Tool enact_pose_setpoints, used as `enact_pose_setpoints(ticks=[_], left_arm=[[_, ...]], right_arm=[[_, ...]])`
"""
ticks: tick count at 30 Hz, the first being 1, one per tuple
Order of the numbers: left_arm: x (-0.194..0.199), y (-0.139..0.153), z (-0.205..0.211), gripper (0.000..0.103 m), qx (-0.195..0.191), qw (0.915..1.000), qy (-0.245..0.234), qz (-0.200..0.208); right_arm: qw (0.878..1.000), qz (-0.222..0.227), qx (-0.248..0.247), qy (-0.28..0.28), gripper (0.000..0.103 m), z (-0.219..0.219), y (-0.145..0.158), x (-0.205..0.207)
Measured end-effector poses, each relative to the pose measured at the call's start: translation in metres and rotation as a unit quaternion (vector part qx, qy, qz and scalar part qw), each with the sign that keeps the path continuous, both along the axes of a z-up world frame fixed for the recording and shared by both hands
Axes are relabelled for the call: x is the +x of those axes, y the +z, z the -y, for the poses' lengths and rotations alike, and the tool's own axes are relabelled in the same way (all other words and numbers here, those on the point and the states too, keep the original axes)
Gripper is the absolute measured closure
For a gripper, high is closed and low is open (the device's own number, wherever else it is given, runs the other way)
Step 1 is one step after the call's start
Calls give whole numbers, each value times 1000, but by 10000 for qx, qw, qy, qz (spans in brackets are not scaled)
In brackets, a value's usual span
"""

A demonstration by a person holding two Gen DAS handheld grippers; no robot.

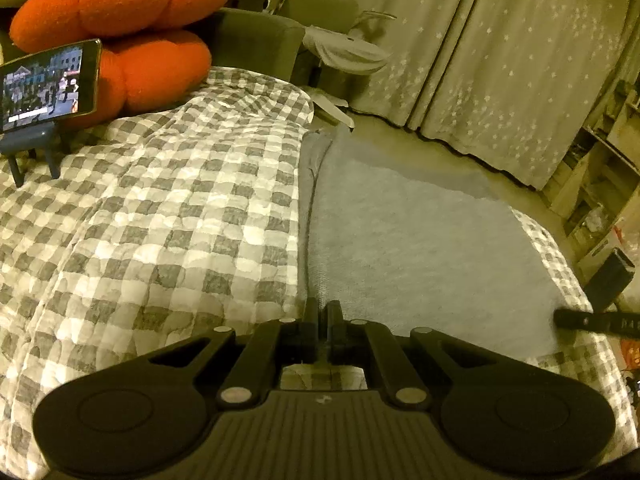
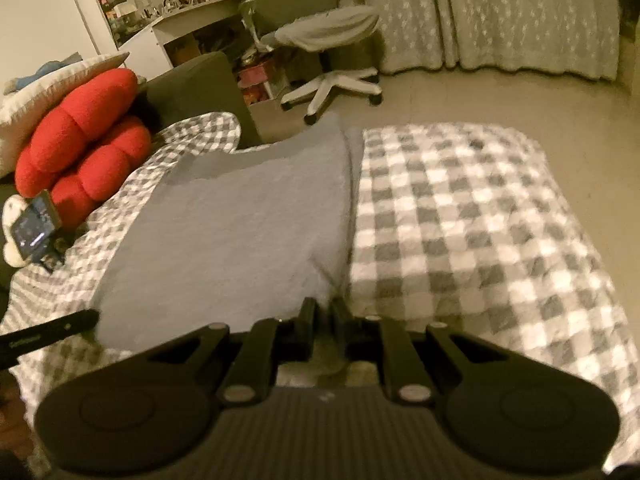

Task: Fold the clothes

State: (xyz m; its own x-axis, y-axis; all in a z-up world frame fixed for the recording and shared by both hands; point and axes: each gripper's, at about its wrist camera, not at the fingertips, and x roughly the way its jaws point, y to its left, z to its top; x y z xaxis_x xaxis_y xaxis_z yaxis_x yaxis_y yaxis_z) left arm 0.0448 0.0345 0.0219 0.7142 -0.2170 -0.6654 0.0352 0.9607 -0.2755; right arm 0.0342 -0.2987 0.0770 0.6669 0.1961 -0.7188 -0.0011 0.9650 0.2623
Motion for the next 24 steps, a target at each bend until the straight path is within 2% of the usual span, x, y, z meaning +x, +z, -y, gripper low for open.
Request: enact_pose_setpoints(ticks=[6,9,10,13,15,19,24], left_arm=[[-1,0,3,101,100,9999,-25,22],[1,-1,5,95,329,9993,-129,109],[1,0,6,91,373,9992,-110,113],[-1,3,6,89,427,9990,-27,131],[-2,7,4,88,369,9992,52,139],[-1,7,-4,77,255,9994,215,55],[6,-2,-4,75,-4,9998,135,-128]], right_arm=[[9999,-77,-136,48,92,-5,-4,3],[9999,-122,-86,-51,80,-3,-3,2],[9998,-137,-40,-119,71,-1,-3,1],[9996,-155,98,-231,52,5,-1,-6],[9992,-185,304,-198,46,9,0,-11],[9922,-546,1106,-184,46,21,-10,-8],[9850,-713,1546,-273,46,25,-19,-5]])
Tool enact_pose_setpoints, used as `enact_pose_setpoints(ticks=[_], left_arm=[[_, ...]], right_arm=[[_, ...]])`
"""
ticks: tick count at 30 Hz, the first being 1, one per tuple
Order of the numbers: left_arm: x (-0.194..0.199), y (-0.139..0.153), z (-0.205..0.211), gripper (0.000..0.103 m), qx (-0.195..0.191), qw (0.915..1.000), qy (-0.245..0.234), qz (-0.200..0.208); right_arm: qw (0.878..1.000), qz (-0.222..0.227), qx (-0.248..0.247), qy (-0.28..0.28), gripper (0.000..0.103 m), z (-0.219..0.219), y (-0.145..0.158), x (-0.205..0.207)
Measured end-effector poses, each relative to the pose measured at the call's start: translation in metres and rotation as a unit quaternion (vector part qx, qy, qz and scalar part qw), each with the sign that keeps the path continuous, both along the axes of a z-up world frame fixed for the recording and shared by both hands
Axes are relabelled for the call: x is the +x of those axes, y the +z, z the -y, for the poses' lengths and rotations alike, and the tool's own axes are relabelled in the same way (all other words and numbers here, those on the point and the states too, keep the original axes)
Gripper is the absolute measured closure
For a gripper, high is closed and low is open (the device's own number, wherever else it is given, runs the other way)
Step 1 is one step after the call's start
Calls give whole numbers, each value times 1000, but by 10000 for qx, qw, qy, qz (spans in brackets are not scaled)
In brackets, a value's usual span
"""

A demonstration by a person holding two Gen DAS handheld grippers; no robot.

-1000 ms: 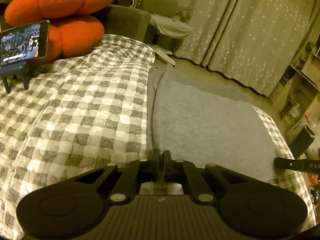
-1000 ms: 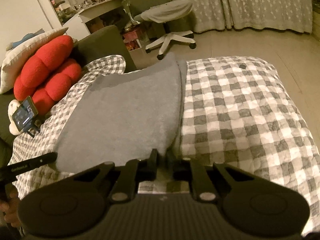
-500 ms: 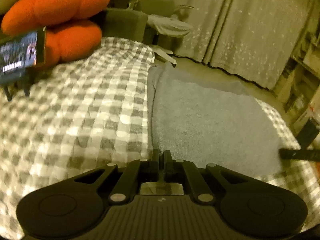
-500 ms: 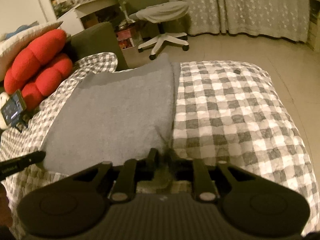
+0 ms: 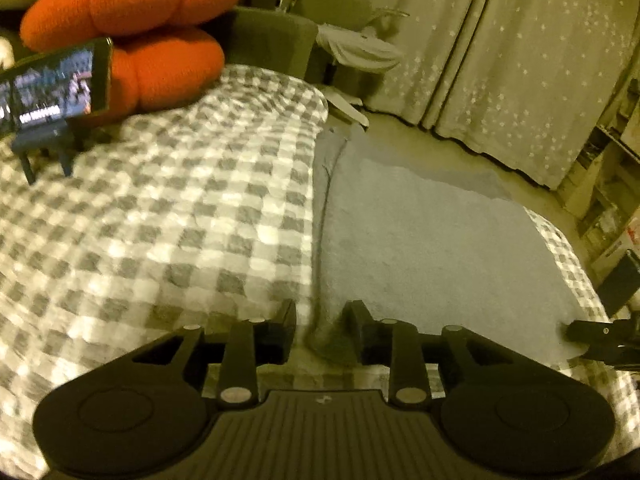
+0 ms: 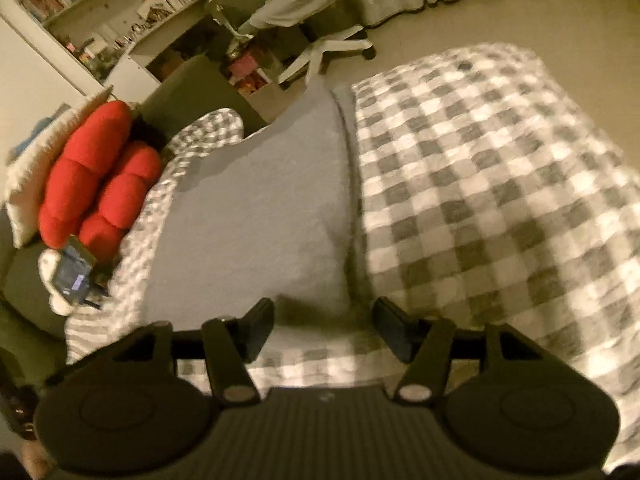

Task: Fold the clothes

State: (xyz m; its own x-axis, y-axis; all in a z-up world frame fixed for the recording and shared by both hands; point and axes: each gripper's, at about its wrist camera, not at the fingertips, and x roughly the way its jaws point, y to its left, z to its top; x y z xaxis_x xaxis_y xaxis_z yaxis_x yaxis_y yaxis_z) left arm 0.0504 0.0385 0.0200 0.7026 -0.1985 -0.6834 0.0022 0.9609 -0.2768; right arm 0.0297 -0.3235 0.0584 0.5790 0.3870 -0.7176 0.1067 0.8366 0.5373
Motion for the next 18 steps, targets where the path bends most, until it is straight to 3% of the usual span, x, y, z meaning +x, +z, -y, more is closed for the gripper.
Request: enact_pose_setpoints(ticks=[2,4,6,11,18], left_arm=[[1,-2,2,75,-63,10000,-22,-6],[2,-4,3,73,-99,9999,-33,-11],[2,-5,3,73,-162,9999,-23,-25],[2,-3,-8,73,-509,9986,67,-110],[4,-5,-10,67,-641,9977,67,-207]], right_arm=[[10000,-5,8,-29,51,-1,-2,0],[9999,-3,-57,-121,62,-1,-3,0],[9997,-21,38,-224,66,1,-5,-1],[9992,-41,262,-292,65,4,-7,-1],[9989,-22,249,-394,64,2,-9,-2]])
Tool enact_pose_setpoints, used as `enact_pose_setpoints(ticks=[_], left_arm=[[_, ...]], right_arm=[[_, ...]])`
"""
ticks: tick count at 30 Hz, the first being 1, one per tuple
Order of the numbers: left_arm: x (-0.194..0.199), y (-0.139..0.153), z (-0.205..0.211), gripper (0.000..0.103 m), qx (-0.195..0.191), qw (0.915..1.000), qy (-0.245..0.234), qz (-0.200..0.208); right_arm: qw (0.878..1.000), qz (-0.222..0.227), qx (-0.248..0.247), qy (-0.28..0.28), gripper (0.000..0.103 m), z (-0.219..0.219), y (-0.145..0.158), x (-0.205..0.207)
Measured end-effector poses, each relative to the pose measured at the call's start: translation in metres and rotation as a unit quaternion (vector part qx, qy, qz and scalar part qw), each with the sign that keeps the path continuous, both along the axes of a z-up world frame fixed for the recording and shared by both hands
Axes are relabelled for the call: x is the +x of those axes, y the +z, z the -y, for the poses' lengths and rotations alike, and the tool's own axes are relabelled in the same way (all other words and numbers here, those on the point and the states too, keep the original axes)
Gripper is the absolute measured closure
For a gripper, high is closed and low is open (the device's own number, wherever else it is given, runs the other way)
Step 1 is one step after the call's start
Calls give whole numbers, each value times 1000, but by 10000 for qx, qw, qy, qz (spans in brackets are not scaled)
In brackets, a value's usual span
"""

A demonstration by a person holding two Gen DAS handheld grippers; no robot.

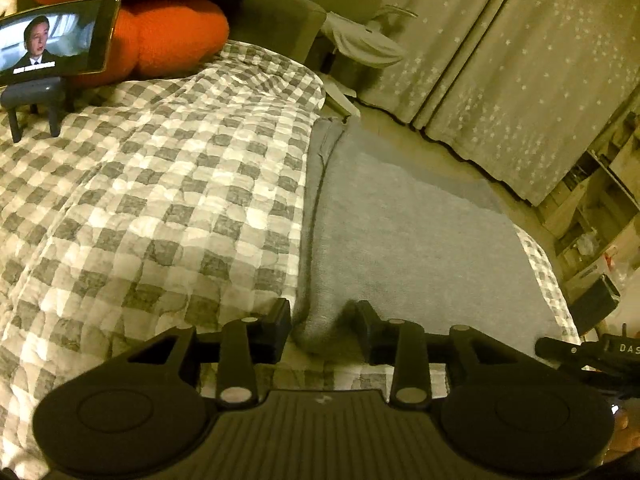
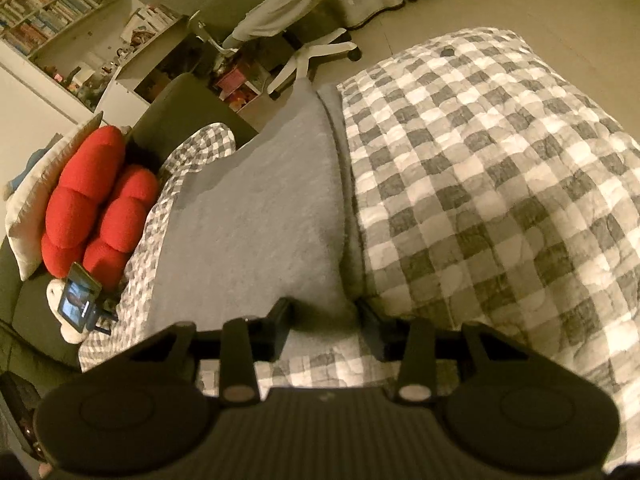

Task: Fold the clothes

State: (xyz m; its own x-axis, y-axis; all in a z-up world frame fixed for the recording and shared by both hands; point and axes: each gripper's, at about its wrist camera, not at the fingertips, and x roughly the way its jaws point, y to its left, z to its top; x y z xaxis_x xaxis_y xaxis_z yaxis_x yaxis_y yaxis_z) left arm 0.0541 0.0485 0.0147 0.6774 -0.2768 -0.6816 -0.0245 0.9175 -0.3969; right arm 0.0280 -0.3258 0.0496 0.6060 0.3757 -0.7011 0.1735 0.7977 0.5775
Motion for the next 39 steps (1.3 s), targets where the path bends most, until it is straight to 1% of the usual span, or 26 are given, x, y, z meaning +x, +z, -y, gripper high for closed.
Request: enact_pose_setpoints(ticks=[3,7,9,14,17,19,21,23,25,28,30,33,35,36,37,39], left_arm=[[1,0,-3,65,-115,9999,14,-51],[0,3,-10,65,-341,9994,62,-68],[0,4,-13,65,-414,9991,100,-70],[1,0,-17,63,-574,9980,115,-240],[2,-3,-17,60,-683,9973,81,-271],[3,-3,-14,57,-667,9975,17,-252],[3,-4,-13,56,-676,9975,2,-227],[2,-5,-13,56,-734,9971,73,-211],[1,-5,-12,56,-733,9971,115,-193],[1,-5,-11,56,-702,9973,114,-177],[1,-5,-12,56,-726,9971,122,-177],[1,-5,-13,56,-684,9974,115,-173],[0,-5,-12,56,-654,9976,117,-176],[0,-5,-11,56,-642,9977,113,-175],[0,-4,-11,56,-636,9978,110,-176],[-1,-4,-12,56,-647,9977,108,-179]], right_arm=[[10000,18,-65,11,64,-4,1,0],[9997,63,-217,31,68,-11,4,0],[9997,84,-226,40,68,-12,6,0],[9999,40,-151,31,60,-12,5,3],[9998,54,-191,50,60,-14,4,3],[9997,62,-225,61,60,-15,4,3],[9997,67,-243,58,61,-16,4,3],[9995,94,-307,66,64,-18,5,2],[9992,123,-379,75,75,-20,5,2],[9984,248,-487,125,79,-23,9,1],[9979,343,-536,145,80,-24,12,-1],[9978,357,-531,162,79,-23,13,0],[9984,233,-491,166,75,-22,10,2],[9987,161,-450,152,70,-21,8,3],[9991,102,-388,137,68,-19,6,4],[9994,70,-307,126,66,-17,6,4]])
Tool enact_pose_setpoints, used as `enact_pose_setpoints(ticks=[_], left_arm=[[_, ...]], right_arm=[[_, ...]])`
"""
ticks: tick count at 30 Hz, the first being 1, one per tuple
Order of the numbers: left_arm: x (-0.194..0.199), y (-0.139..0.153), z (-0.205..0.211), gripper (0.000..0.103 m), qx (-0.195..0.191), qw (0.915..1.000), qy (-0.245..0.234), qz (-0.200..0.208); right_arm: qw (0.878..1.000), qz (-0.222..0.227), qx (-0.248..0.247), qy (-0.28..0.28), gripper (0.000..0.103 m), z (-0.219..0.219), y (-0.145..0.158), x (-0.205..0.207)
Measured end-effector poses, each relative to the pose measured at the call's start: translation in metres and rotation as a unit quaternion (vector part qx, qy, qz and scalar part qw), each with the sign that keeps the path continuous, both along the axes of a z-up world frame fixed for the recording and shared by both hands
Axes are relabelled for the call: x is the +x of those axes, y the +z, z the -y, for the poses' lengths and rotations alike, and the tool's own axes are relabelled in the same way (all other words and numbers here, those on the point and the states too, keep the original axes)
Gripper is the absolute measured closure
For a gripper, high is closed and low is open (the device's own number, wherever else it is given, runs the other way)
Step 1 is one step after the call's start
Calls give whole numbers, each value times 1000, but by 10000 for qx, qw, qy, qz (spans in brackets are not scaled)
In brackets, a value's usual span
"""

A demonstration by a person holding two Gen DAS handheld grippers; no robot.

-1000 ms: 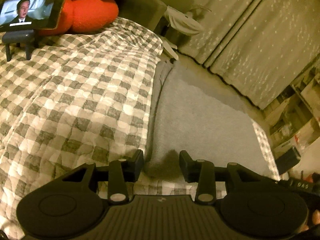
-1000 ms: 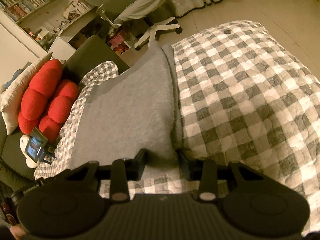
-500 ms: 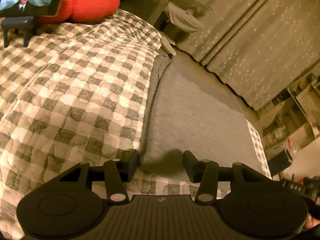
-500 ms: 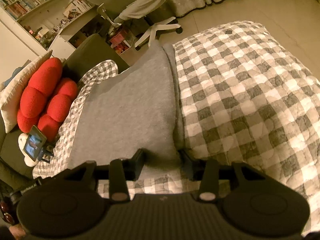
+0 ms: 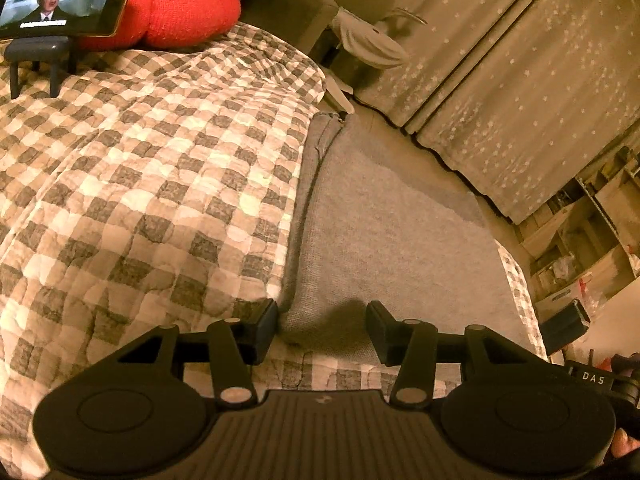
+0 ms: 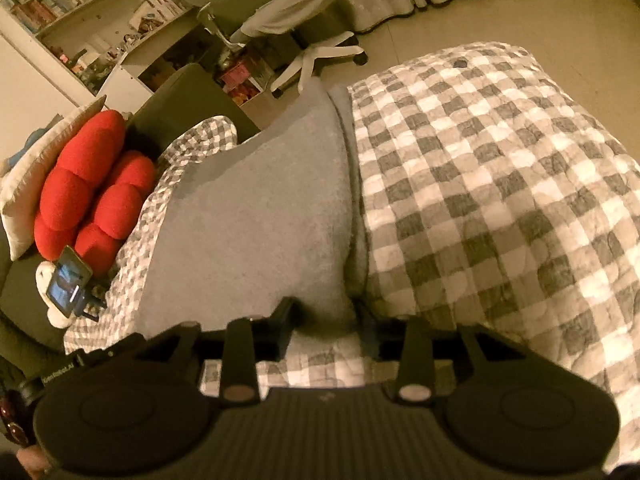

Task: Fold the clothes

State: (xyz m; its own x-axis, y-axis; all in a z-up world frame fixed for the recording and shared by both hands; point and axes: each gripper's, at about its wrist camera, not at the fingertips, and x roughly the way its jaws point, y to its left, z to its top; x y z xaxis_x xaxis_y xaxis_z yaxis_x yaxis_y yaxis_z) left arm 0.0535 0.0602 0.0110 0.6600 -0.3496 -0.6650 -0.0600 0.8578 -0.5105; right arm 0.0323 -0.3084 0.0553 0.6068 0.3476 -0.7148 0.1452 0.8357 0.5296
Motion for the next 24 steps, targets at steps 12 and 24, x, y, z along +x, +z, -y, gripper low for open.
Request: enact_pose_setpoints(ticks=[12,24], left_arm=[[0,-1,-1,56,26,10000,11,74],[3,5,-25,55,-479,9987,94,-129]], right_arm=[[9999,71,-84,-6,73,0,0,-4],[10000,-2,-74,-45,68,3,1,-4]])
